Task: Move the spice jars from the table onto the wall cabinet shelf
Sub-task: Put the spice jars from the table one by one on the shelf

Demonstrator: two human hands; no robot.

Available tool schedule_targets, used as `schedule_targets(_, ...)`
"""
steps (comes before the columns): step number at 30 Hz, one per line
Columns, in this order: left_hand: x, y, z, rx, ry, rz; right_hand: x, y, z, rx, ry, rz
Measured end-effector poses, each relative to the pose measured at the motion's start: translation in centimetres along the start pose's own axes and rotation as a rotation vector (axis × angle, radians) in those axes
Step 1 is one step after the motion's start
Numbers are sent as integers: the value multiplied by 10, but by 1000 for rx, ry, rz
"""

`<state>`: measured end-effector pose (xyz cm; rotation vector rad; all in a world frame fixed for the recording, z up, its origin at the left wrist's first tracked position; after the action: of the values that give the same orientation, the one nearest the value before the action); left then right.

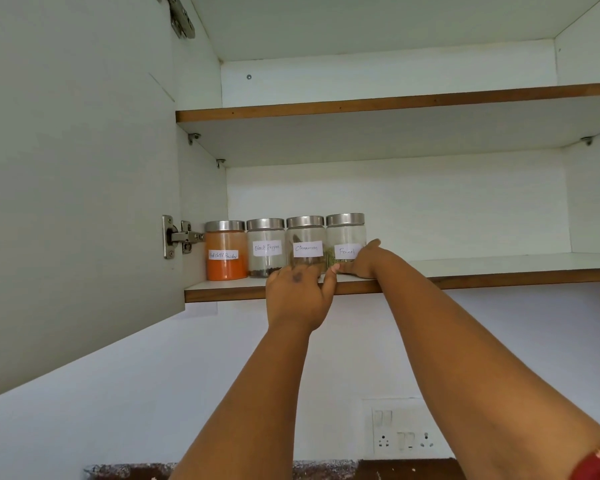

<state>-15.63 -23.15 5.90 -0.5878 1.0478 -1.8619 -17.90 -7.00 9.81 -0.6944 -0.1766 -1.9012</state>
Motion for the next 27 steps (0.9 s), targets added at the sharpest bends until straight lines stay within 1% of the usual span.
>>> schedule_targets(4,0,-2,-1,29,-5,-6,-5,6,5,-43,27,-68)
schedule_targets(10,1,-4,-1,64,0,-18,-20,24,12,-259,111,-138)
schedule_targets(17,-3,3,7,189,70,-34,-35,63,6,-404,358,30)
schedule_targets(19,-6,19,11,156,88,-47,-47,80,1,-440,323,91)
schedule_targets(21,-11,45,12,47,146,-65,-61,100,-11,-455,268,136)
schedule_targets(23,-15,76,8,-22,228,-31,-74,121,-32,-495,325,133)
schedule_targets(24,-20,93,2,1,241,-11,-80,132,-49,-493,364,124)
schedule_targets(25,-26,112,-7,56,247,8,-87,143,-69,-450,359,121)
schedule_targets(27,-41,153,-27,210,313,58,-109,166,-116,-305,247,89)
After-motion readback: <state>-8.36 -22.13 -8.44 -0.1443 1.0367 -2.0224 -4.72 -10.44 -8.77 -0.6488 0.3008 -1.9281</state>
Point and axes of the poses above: each hand's wrist, its own y-axis away from the middle knuckle, its own z-axis out of the back of the hand, x = y × z, the point moved 5 cm from there along -y, towards the middle knuckle, and after that the axes turned 3 degrees about -z, right-handed, at the moved point
